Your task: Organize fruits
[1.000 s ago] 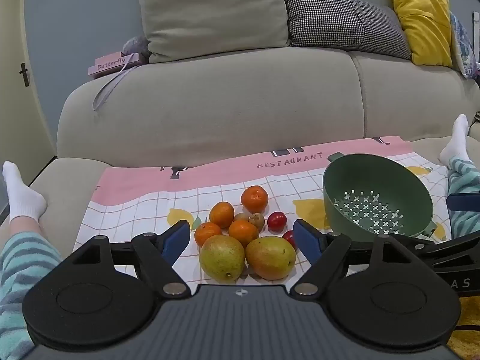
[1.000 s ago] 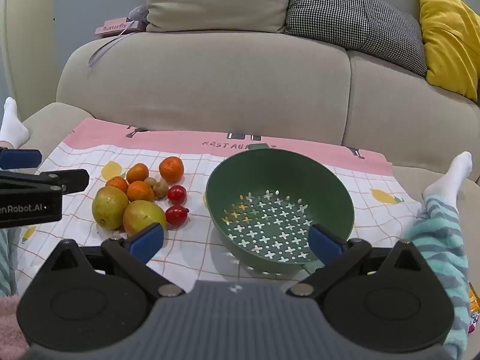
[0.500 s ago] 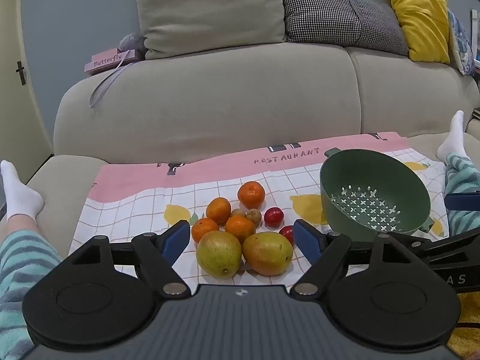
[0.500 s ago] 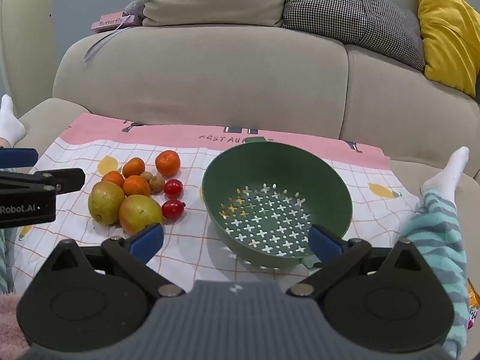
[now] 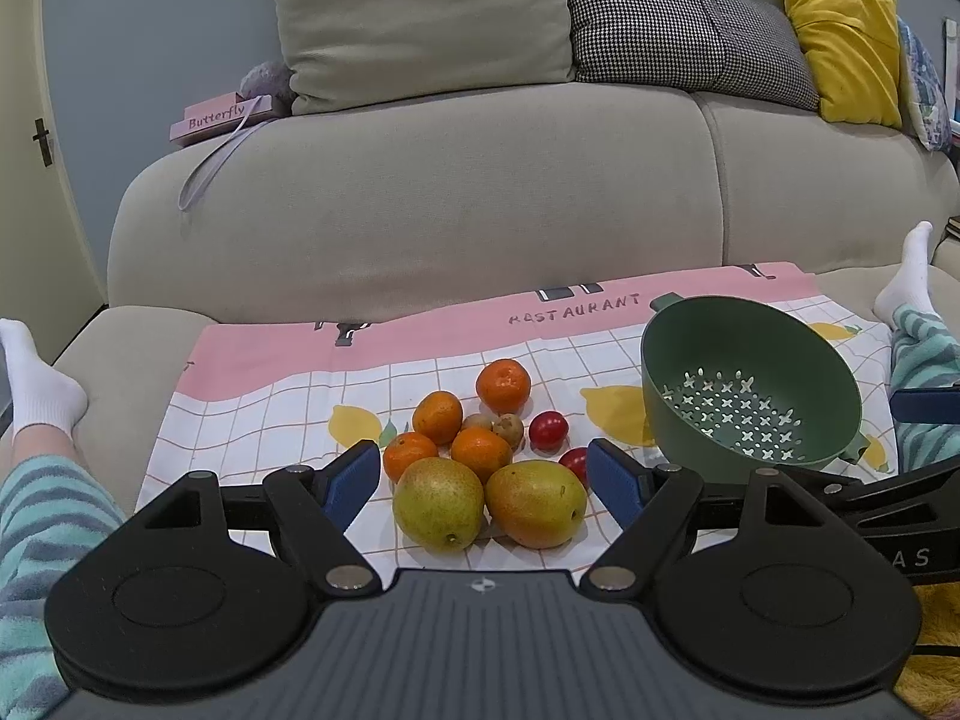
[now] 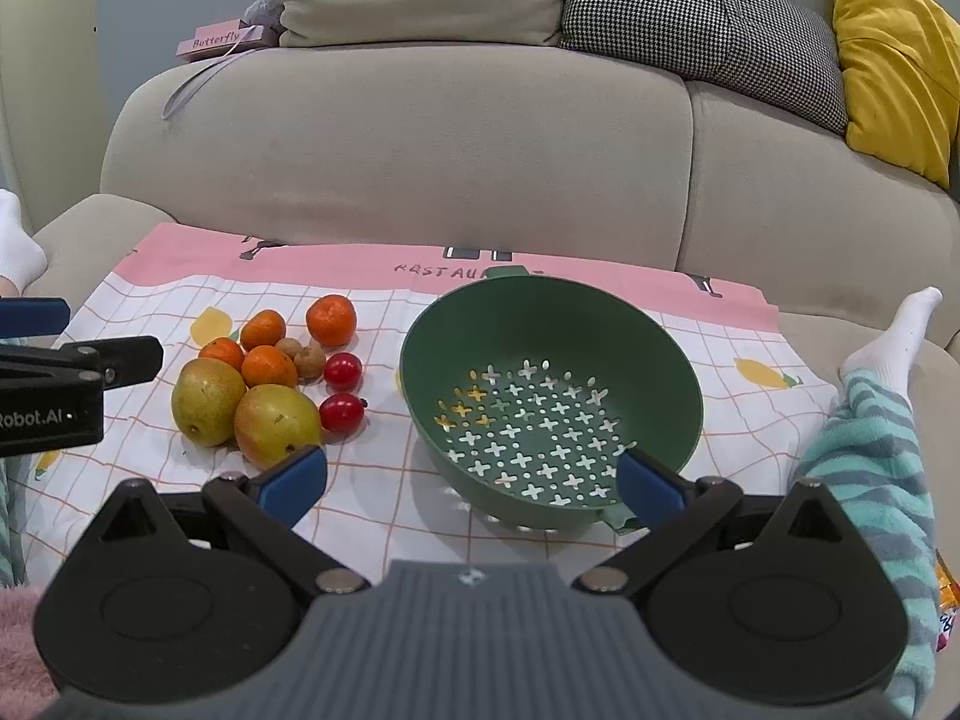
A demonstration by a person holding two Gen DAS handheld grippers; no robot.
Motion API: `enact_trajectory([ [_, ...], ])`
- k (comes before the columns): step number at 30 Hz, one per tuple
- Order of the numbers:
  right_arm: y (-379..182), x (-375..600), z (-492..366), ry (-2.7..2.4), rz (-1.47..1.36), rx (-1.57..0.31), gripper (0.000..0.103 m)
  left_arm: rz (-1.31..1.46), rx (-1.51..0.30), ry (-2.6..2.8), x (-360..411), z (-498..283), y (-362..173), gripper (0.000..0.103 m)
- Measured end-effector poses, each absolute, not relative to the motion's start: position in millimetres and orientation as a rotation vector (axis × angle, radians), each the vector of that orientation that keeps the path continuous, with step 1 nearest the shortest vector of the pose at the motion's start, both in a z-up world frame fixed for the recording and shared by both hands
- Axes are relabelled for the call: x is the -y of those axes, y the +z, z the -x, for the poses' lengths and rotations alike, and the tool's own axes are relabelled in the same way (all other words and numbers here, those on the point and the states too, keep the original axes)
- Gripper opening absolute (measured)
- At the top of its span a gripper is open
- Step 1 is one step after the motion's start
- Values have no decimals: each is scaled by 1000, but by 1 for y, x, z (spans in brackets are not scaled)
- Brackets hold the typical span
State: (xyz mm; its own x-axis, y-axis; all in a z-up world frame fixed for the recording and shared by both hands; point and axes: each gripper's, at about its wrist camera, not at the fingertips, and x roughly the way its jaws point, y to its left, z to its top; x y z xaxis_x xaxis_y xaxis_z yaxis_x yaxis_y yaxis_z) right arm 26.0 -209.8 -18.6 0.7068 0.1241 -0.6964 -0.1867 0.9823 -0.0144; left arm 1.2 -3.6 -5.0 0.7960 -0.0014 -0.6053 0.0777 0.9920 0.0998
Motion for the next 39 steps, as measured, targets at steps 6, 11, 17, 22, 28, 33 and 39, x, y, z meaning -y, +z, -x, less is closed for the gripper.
enact_trajectory([
  [6, -19, 208, -26, 168, 93, -772, 99, -112, -651, -43, 2, -1, -4, 92],
  [11, -17, 207, -25, 163, 98, -773, 99, -106, -654, -50, 0, -1, -3, 92],
  [17, -17, 209, -26, 153, 89, -781, 99, -103, -659, -50, -1, -1, -4, 92],
  [22, -17, 210, -26, 152, 86, -783, 99, -99, -666, -50, -2, -3, -5, 92],
  [28, -17, 210, -26, 152, 86, -784, 99, -103, -671, -52, 0, -2, -6, 92],
  [33, -17, 211, -27, 150, 80, -787, 99, -102, -671, -52, 0, -3, -6, 92],
  [39, -18, 211, -27, 148, 76, -790, 99, -101, -672, -53, 0, -2, -6, 92],
])
